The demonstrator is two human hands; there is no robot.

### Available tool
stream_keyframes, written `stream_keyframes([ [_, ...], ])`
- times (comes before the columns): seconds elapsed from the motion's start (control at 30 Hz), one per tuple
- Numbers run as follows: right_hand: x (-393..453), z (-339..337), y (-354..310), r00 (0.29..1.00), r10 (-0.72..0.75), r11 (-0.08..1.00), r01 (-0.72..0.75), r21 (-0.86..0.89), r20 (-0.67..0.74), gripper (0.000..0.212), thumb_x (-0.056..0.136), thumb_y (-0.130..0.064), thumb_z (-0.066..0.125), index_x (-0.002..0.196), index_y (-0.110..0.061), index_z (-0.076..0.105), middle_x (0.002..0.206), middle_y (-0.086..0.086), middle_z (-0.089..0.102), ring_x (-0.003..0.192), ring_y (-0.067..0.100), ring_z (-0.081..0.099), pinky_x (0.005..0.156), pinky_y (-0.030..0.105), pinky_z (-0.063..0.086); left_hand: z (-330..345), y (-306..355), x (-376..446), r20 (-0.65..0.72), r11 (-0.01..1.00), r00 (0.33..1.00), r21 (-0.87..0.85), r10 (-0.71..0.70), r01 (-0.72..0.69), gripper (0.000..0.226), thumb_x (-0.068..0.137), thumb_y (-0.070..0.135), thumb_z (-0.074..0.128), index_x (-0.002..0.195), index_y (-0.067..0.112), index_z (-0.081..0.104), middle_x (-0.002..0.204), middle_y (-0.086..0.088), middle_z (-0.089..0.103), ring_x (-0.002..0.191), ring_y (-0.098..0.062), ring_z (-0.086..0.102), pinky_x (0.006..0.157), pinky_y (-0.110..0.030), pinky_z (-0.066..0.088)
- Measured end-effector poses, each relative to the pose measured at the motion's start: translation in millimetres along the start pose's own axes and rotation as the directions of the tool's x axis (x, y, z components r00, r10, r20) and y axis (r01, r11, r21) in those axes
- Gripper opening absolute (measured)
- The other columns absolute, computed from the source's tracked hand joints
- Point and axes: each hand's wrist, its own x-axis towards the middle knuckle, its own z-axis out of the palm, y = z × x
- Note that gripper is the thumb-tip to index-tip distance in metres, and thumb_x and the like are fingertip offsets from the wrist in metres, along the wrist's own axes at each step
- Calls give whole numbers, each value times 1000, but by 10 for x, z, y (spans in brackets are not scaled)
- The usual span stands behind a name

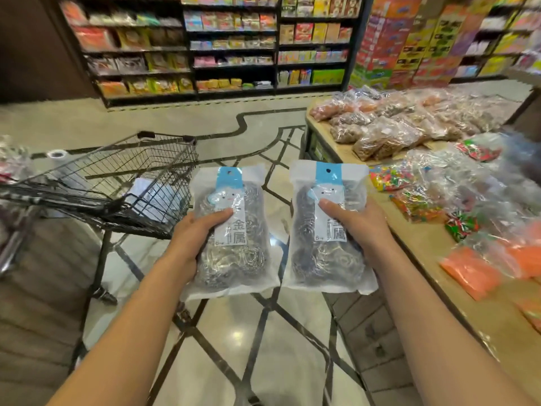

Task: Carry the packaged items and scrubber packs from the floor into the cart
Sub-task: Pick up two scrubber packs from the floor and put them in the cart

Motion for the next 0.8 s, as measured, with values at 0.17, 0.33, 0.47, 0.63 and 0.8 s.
stream_keyframes([
  [0.17,669,470,-211,998,11,1000,-12,15,60,50,68,-40,96,112,-25,78,101,-4,83,93,20,80,95,50,61,-166,330,596,-24,1000,1000,-28,3,-4,54,80,22,88,129,10,67,103,-16,81,83,-32,80,66,-38,63],
  [0.33,1409,878,-308,991,10,1000,-8,-18,133,49,69,-41,96,111,-27,77,98,-7,83,91,18,80,93,48,62,-223,589,1218,-47,999,999,-34,23,-25,55,81,25,87,131,13,66,107,-16,81,93,-36,80,77,-44,64],
  [0.47,2134,1209,-381,982,-6,998,17,-57,188,57,59,-54,94,108,-31,77,98,-11,82,95,17,79,95,49,61,-238,811,1736,-116,996,991,-55,63,-69,51,82,25,86,128,17,67,105,-14,82,91,-34,80,78,-43,63],
  [0.63,3076,1655,-548,959,-23,993,54,-104,282,47,65,-50,93,105,-30,78,95,-11,82,92,17,79,94,50,61,-237,1101,2374,-224,989,973,-129,48,-78,45,84,23,85,126,18,69,105,-13,82,92,-34,80,75,-42,64],
  [0.8,3808,2196,-829,924,-36,986,94,-136,380,36,75,-40,93,102,-30,72,95,-9,80,89,15,78,83,38,62,-380,1339,2918,-334,985,941,-142,48,-101,47,82,23,87,125,14,70,106,-15,81,96,-37,79,89,-52,62],
])
